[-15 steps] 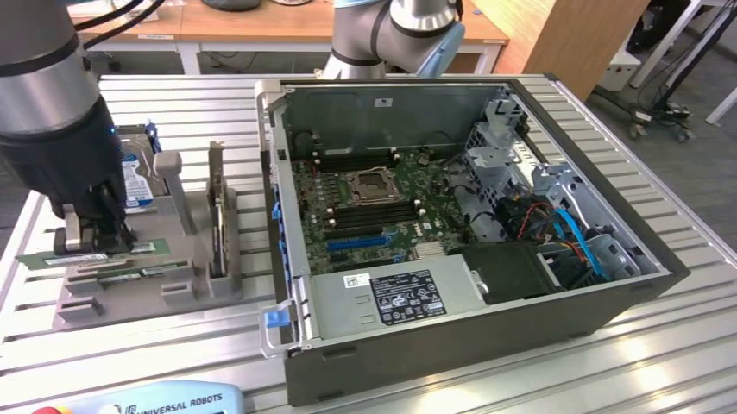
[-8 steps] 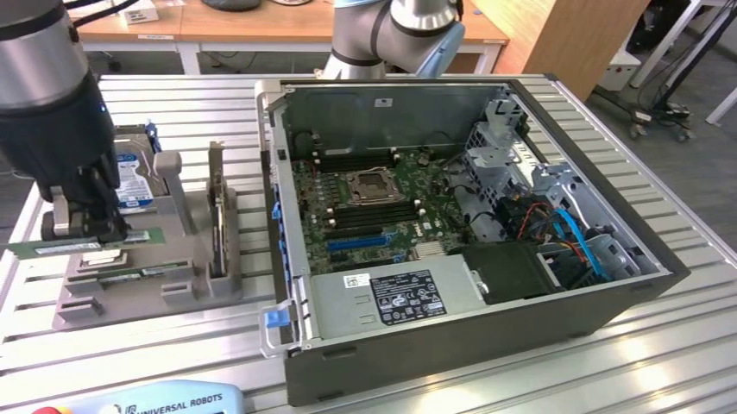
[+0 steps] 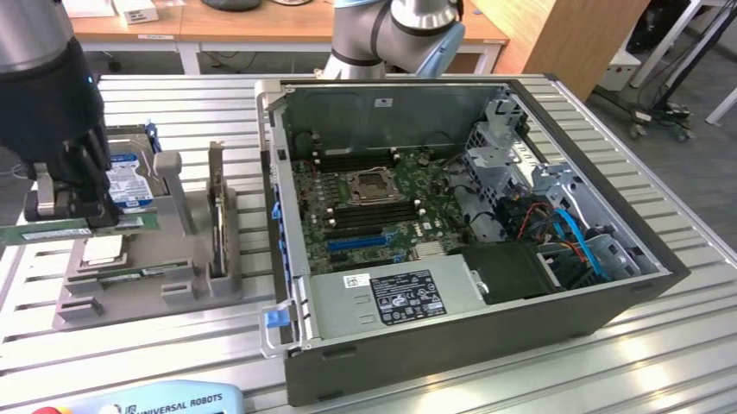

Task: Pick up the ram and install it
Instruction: 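Pick up the ram and move it above insertion slot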

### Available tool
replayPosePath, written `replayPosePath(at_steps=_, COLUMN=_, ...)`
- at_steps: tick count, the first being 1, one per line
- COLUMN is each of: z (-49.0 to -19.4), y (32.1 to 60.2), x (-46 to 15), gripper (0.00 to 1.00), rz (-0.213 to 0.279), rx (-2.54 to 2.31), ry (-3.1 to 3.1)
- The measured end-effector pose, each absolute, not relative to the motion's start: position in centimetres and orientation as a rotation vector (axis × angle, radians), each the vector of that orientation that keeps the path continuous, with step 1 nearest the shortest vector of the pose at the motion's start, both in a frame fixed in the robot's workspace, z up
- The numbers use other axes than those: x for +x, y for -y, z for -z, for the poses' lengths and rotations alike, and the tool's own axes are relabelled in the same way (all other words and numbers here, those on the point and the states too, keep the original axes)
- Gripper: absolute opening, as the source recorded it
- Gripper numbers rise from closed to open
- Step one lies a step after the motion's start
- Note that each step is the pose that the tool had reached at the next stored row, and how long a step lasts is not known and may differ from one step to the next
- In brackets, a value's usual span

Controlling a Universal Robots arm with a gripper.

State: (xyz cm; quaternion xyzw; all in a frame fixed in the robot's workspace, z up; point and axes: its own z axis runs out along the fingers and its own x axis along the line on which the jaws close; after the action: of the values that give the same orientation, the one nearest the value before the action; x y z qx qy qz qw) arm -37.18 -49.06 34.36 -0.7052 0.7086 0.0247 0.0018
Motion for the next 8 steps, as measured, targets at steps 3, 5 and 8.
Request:
replayPosePath(at_steps=3, z=-35.3, y=49.1, x=-37.2, gripper=0.11, rz=-0.078, rx=-2.213, ry=-2.223)
replayPosePath(at_steps=5, z=-35.9, y=49.1, x=-37.2, gripper=0.11, rz=-0.079, rx=-2.212, ry=-2.223)
replayPosePath(at_steps=8, z=-36.8, y=49.1, x=-37.2, gripper=0.11, rz=-0.079, rx=-2.212, ry=-2.223)
